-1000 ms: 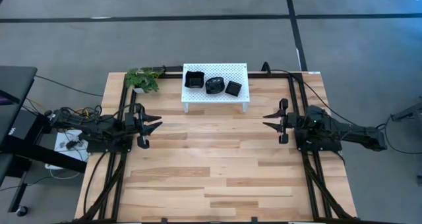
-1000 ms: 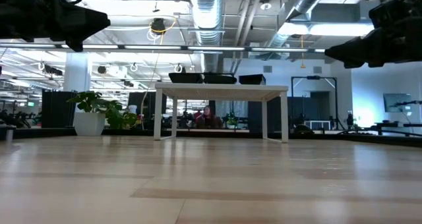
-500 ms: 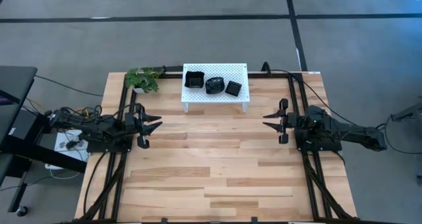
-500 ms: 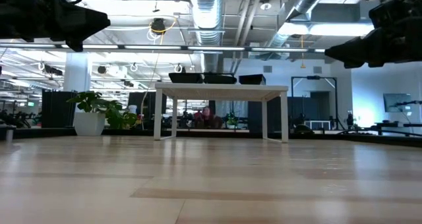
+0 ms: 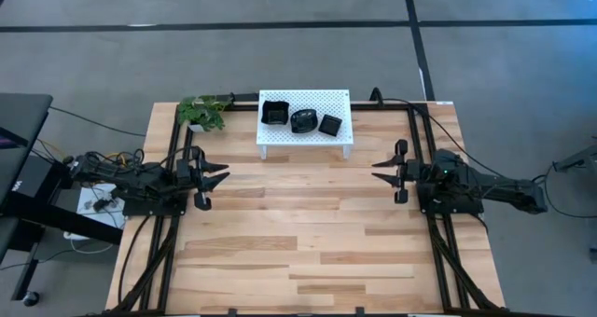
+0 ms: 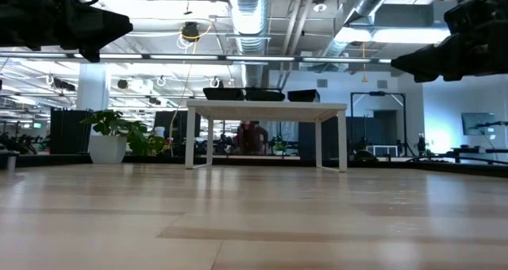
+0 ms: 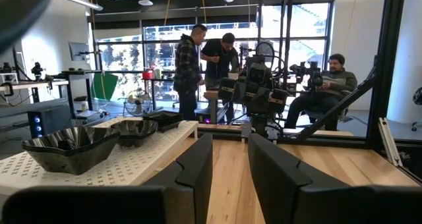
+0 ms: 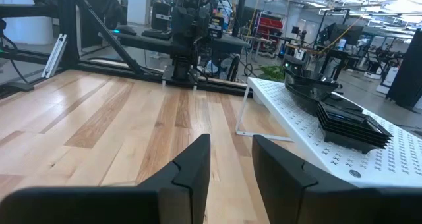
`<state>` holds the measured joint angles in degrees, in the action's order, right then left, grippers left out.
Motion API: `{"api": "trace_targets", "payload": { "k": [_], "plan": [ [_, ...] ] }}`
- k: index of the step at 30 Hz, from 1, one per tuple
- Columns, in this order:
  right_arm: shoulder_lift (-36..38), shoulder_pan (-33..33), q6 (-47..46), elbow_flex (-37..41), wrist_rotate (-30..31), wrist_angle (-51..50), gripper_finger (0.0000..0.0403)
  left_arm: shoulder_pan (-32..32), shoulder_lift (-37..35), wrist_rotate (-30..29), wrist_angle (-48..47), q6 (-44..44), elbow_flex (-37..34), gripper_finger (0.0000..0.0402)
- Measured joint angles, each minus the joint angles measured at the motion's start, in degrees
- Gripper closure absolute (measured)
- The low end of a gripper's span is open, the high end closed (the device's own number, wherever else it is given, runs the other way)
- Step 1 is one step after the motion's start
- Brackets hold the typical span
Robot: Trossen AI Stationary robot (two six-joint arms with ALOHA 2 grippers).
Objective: Pick & Place Mini shaped plates
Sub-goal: Return to Home Position
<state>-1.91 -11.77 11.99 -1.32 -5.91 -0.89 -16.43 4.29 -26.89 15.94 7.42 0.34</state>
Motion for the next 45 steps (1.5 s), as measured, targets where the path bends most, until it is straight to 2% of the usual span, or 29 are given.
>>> {"api": "trace_targets", "payload": {
  "k": [45],
  "plan": [
    [0.0,0.02,0.0,0.0,0.0,0.0,0.0295,0.01,0.0,-0.01,0.0,0.0,0.0,0.0302]
  ]
}}
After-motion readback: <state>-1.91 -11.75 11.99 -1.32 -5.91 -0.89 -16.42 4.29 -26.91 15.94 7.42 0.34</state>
